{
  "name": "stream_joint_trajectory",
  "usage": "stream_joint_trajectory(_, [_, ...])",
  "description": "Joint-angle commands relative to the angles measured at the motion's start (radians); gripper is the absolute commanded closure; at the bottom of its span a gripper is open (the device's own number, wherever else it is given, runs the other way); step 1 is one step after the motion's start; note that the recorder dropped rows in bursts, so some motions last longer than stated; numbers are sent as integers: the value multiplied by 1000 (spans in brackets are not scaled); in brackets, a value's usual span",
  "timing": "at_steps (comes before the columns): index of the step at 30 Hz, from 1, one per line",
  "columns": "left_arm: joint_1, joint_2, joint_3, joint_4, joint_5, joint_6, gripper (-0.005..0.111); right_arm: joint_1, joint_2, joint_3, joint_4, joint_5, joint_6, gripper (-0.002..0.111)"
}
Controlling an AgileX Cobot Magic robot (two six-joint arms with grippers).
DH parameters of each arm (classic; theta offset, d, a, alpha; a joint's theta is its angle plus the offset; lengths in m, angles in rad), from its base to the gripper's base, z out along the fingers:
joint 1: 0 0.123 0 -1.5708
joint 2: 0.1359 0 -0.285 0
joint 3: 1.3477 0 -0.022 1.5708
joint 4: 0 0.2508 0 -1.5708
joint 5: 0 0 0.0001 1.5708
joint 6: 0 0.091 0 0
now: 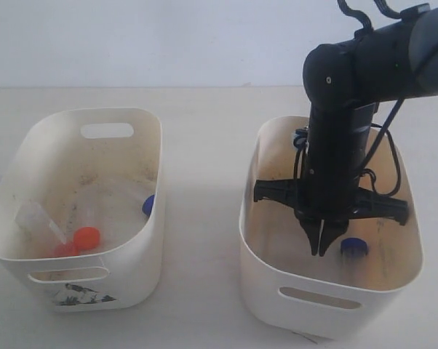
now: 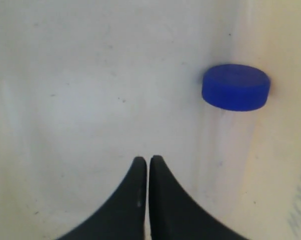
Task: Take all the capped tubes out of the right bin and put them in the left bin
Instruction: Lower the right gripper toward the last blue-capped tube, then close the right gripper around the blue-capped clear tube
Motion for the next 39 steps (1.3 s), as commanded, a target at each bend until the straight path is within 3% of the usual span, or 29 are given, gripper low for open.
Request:
stream_joint_trajectory(1, [-4,0,-4,-1,-2,-10,102,-1,-1,8,-9,22,-37,107])
stream_joint_trajectory(13, [-4,0,-4,-1,-2,-10,102,-1,-1,8,25,18,-151,104])
stream_joint_trajectory(16, [-4,0,-4,-1,-2,-10,102,-1,-1,8,30,16,-181,84])
stream_joint_trajectory(18, [-4,0,-4,-1,-2,-10,102,-1,-1,8,32,16,-175,61])
stream_joint_trajectory(19, [-4,0,-4,-1,-2,-10,102,-1,-1,8,35,19,-169,38])
stream_joint_trajectory(21, [-4,0,-4,-1,-2,-10,102,-1,-1,8,37,39,-168,23])
stream_joint_trajectory(39, [-4,0,-4,-1,-2,-10,102,-1,40,8,-165,130,34,25])
